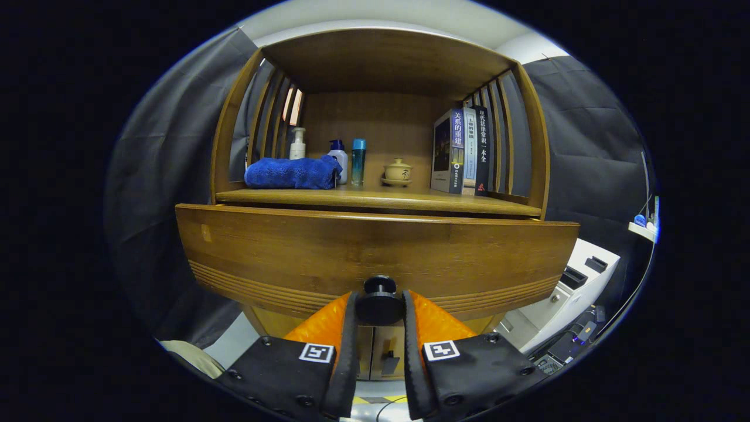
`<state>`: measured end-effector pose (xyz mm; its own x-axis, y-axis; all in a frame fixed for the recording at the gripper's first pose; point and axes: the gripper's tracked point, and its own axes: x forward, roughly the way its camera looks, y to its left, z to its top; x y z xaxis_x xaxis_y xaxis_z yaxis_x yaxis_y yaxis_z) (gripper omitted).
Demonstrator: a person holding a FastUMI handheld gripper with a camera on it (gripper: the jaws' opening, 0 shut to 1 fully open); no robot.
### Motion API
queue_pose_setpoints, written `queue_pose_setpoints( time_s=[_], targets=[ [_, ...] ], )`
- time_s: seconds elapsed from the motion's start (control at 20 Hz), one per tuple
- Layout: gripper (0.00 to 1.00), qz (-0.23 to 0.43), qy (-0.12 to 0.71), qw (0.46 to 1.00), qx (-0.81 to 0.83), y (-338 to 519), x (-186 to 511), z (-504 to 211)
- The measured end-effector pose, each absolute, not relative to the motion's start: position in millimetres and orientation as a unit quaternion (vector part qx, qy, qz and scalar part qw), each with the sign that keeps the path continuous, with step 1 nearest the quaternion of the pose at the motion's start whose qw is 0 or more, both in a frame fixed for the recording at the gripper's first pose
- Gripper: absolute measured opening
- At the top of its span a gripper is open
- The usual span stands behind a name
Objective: Pull open the drawer, take out the items inside it, and place them on the countertop above the cabinet.
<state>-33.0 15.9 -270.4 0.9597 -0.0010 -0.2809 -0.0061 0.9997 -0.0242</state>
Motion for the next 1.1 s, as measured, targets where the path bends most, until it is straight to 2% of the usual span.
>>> queue_pose_setpoints(
  time_s=[0.7,1.1],
  targets=[
    [0.42,0.005,0.158,0.987,-0.018,18.3,-88.6,-272.9],
    [0.41,0.009,0.167,0.986,-0.018,18.8,-97.5,-275.0]
  ],
)
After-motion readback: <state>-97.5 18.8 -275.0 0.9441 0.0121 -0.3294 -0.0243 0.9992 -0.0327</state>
